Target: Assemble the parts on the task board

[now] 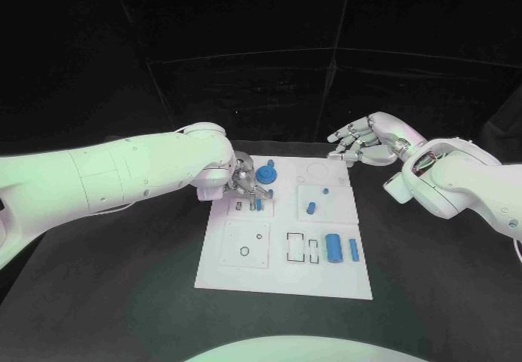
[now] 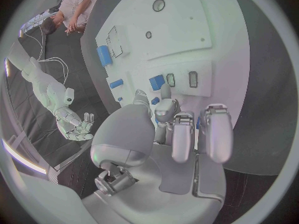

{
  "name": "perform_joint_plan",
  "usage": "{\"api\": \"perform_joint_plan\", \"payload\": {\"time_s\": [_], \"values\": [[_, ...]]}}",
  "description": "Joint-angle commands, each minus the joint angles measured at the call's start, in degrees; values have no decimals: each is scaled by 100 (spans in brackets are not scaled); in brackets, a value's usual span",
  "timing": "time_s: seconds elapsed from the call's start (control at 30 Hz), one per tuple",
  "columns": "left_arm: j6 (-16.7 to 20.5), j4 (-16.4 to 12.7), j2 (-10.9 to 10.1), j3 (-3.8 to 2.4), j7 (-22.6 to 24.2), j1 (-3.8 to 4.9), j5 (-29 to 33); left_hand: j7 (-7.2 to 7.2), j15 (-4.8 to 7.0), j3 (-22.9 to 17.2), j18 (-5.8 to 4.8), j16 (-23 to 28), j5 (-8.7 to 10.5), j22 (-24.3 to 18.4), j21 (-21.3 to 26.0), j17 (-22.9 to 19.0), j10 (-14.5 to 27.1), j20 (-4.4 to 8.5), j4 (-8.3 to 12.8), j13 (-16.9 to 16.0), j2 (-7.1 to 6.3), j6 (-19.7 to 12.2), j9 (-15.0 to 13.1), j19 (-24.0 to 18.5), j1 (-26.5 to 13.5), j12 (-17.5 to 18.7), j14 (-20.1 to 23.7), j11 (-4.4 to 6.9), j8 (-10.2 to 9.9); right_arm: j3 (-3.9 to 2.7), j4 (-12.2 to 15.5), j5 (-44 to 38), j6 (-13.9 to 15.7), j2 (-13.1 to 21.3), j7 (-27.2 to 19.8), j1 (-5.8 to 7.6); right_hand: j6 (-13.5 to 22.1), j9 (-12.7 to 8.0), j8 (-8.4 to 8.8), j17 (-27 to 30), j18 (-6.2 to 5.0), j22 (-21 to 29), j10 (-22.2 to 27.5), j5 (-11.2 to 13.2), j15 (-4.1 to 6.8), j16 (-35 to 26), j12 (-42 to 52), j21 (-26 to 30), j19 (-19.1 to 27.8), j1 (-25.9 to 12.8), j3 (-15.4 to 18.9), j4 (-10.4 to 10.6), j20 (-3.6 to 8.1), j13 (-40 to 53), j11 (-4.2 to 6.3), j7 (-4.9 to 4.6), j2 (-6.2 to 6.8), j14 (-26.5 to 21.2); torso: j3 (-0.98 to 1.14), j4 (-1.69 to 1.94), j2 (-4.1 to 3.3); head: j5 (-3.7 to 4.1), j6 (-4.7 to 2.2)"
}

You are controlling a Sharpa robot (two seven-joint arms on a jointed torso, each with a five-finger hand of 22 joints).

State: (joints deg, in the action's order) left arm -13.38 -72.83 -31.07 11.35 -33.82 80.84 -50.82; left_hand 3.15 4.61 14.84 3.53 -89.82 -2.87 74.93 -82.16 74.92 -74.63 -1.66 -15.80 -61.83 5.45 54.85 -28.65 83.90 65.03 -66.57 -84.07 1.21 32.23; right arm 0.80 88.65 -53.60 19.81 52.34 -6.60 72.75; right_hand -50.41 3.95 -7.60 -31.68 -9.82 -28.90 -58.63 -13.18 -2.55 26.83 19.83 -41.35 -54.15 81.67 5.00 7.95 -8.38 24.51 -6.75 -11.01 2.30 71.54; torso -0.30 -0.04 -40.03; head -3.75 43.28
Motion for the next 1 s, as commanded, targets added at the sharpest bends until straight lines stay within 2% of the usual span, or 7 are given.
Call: {"api": "perform_joint_plan", "payload": {"time_s": [0.03,0.2,1.0], "values": [[-132,-2,8,-2,-64,11,-39,-18,8,4,-87,-19,15,176,-17,1508,23,26,35,-11,-9,-43,-9,139,65,1,-593,-11,25,-5,-5,231,139,-12,-264,13,25,3,-47,38,-63,60,10,-53,-14,-69,-31,89,-23,61,15,-35,-48,-138,-18,-37,-22,0,6,-3,2,1,11],[-192,-2,20,-2,-84,11,-39,-17,6,5,-88,-19,15,184,-21,1508,19,24,47,-19,-7,-50,-19,141,87,-6,-593,-12,31,-5,-24,249,154,-26,-289,13,98,0,-88,89,-62,136,28,-141,-29,-164,-34,204,-67,54,58,-46,-61,-315,-36,-54,-26,1,4,-2,4,5,23],[-335,54,104,1,-162,4,-39,-11,-2,-82,-82,-19,10,180,-16,1508,8,9,226,-53,89,-104,-125,128,369,-25,-593,-18,96,-4,-88,256,205,-68,-161,12,178,2,-173,167,-63,243,62,-241,-44,-304,-17,369,-131,81,89,-82,-74,-574,-53,-71,-65,11,5,3,2,17,56]]}}
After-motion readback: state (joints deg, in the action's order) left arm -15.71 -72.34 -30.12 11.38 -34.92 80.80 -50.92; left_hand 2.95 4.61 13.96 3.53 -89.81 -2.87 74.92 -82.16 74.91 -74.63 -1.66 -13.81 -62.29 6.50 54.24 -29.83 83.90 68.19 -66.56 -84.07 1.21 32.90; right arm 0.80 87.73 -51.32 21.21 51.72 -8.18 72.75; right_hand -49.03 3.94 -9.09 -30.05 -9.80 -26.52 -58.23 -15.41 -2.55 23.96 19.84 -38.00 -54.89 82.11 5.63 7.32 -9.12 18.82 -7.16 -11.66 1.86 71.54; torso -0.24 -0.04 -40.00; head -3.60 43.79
